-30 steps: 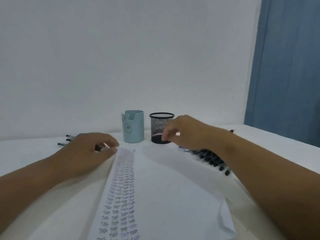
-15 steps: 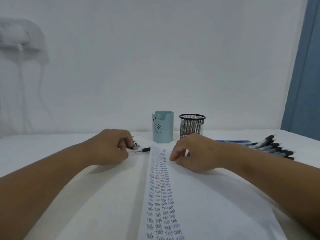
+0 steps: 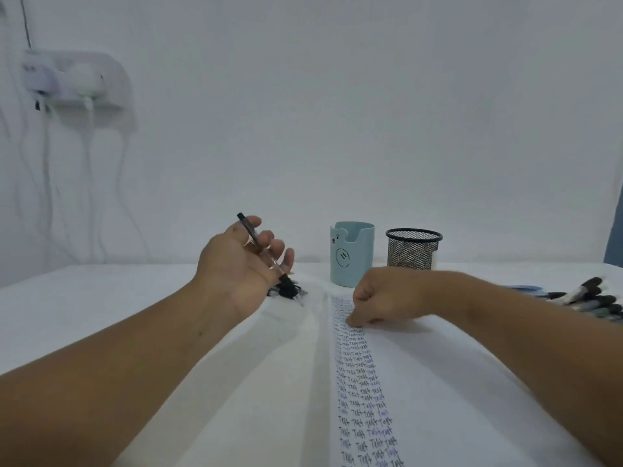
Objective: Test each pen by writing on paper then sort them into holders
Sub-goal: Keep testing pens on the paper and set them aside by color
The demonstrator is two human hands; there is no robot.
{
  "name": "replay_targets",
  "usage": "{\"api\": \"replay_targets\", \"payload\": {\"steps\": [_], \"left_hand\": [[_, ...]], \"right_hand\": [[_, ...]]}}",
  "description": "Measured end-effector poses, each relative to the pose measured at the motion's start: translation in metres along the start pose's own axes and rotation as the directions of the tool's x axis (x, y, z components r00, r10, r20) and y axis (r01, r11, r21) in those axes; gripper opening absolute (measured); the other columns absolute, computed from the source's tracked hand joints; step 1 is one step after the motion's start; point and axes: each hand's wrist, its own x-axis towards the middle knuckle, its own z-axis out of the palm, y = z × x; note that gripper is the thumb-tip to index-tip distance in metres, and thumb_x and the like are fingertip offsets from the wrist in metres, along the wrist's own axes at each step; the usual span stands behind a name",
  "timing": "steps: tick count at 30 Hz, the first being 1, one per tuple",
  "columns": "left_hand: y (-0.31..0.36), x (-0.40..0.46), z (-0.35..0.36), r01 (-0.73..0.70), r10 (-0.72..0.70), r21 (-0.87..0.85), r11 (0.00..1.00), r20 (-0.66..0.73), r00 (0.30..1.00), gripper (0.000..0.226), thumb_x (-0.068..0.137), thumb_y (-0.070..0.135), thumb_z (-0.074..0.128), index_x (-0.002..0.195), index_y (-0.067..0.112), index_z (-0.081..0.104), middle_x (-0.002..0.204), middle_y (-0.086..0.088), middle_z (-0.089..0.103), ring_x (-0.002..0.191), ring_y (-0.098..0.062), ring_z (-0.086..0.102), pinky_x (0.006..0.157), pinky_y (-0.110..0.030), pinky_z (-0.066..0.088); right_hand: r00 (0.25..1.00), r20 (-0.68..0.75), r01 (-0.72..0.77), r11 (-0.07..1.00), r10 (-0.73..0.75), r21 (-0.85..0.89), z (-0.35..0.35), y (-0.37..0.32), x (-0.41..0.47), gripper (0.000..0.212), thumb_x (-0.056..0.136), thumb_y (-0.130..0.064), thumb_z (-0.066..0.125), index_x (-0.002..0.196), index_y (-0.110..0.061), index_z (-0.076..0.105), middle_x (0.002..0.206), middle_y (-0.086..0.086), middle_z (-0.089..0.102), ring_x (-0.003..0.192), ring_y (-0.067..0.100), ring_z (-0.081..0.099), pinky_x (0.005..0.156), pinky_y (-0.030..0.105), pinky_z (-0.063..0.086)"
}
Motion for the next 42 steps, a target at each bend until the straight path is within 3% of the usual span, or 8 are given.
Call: {"api": "replay_targets", "payload": {"steps": [8, 13, 17, 23, 26, 28, 31, 42], "left_hand": [[-0.008, -0.001, 0.0, 0.015, -0.013, -0.1, 0.995, 0.022, 1.0, 0.033, 0.091, 0.023, 0.032, 0.059, 0.016, 0.034, 0.057, 0.0, 0.024, 0.047, -0.018, 0.021, 0.06, -0.029, 0.034], [-0.011, -0.001, 0.002, -0.013, 0.015, -0.198, 0.98, 0.009, 1.0, 0.035, 0.094, 0.022, 0.03, 0.061, 0.014, 0.036, 0.059, -0.003, 0.034, 0.049, -0.02, 0.037, 0.076, -0.034, 0.041], [-0.018, -0.006, 0.008, 0.008, 0.018, -0.209, 0.978, 0.125, 0.992, 0.041, 0.099, 0.023, 0.026, 0.061, 0.013, 0.039, 0.068, -0.014, 0.059, 0.074, -0.037, 0.073, 0.096, -0.049, 0.047], [-0.028, -0.009, 0.011, -0.043, -0.012, 0.216, 0.975, 0.243, 0.97, 0.041, 0.107, 0.035, 0.025, 0.096, 0.012, 0.056, 0.118, -0.018, 0.072, 0.119, -0.04, 0.063, 0.114, -0.051, 0.038], [-0.038, -0.006, 0.0, -0.113, -0.052, 0.642, 0.758, 0.232, 0.971, 0.043, 0.105, 0.053, 0.031, 0.123, 0.023, 0.056, 0.123, -0.005, 0.07, 0.121, -0.027, 0.06, 0.11, -0.045, 0.043], [-0.044, -0.005, -0.012, -0.293, -0.076, 0.888, 0.355, 0.34, 0.937, 0.021, 0.1, 0.048, 0.052, 0.113, 0.036, 0.063, 0.116, 0.013, 0.069, 0.118, -0.008, 0.058, 0.103, -0.034, 0.047], [-0.047, -0.005, -0.021, -0.481, -0.276, 0.867, -0.134, 0.433, 0.858, 0.023, 0.092, 0.047, 0.066, 0.114, 0.04, 0.065, 0.115, 0.027, 0.06, 0.109, 0.01, 0.051, 0.089, -0.015, 0.037], [-0.048, 0.008, -0.025, -0.501, -0.277, 0.849, -0.169, 0.447, 0.851, 0.021, 0.085, 0.051, 0.072, 0.103, 0.042, 0.068, 0.116, 0.027, 0.058, 0.113, 0.011, 0.046, 0.097, -0.021, 0.037]], "right_hand": [[0.917, -0.381, 0.175, 0.977, -0.117, 0.122, 0.033, 0.021, -0.002, 0.034, 0.087, -0.026, 0.069, 0.059, -0.015, 0.052, 0.051, -0.011, 0.046, 0.052, 0.004, 0.04, 0.057, 0.025, 0.037], [0.661, -0.72, 0.412, 0.904, -0.21, 0.115, 0.034, 0.018, 0.0, 0.018, 0.092, -0.036, 0.061, 0.08, -0.024, 0.066, 0.054, 0.002, 0.054, 0.049, 0.009, 0.043, 0.055, 0.026, 0.04], [0.577, -0.718, 0.36, 0.91, -0.39, -0.205, 0.03, -0.001, -0.002, 0.044, 0.085, -0.065, 0.058, 0.107, -0.03, 0.075, 0.051, -0.014, 0.039, 0.047, 0.006, 0.04, 0.051, 0.023, 0.034], [0.611, -0.72, 0.236, 0.944, -0.329, -0.231, 0.027, 0.004, 0.005, 0.027, 0.091, -0.035, 0.061, 0.069, -0.021, 0.055, 0.051, -0.013, 0.04, 0.053, 0.017, 0.041, 0.052, 0.03, 0.039], [0.708, -0.705, 0.155, 0.984, -0.049, 0.087, 0.025, 0.019, 0.005, 0.021, 0.088, -0.021, 0.064, 0.07, -0.01, 0.062, 0.058, 0.001, 0.059, 0.056, 0.022, 0.05, 0.059, 0.035, 0.048], [0.78, -0.607, 0.2, 0.859, 0.152, 0.472, 0.027, 0.024, 0.004, 0.016, 0.086, -0.013, 0.063, 0.073, -0.004, 0.068, 0.068, 0.015, 0.068, 0.049, 0.02, 0.05, 0.05, 0.029, 0.045], [0.871, -0.374, 0.157, 0.54, 0.319, 0.827, 0.025, 0.027, 0.01, 0.021, 0.093, -0.015, 0.059, 0.081, 0.0, 0.066, 0.068, 0.022, 0.063, 0.042, 0.02, 0.039, 0.04, 0.02, 0.03], [0.86, -0.442, 0.116, 0.744, 0.256, 0.658, 0.029, 0.039, 0.027, 0.037, 0.078, -0.022, 0.082, 0.054, -0.017, 0.054, 0.057, 0.007, 0.063, 0.05, 0.016, 0.05, 0.056, 0.026, 0.042]]}}
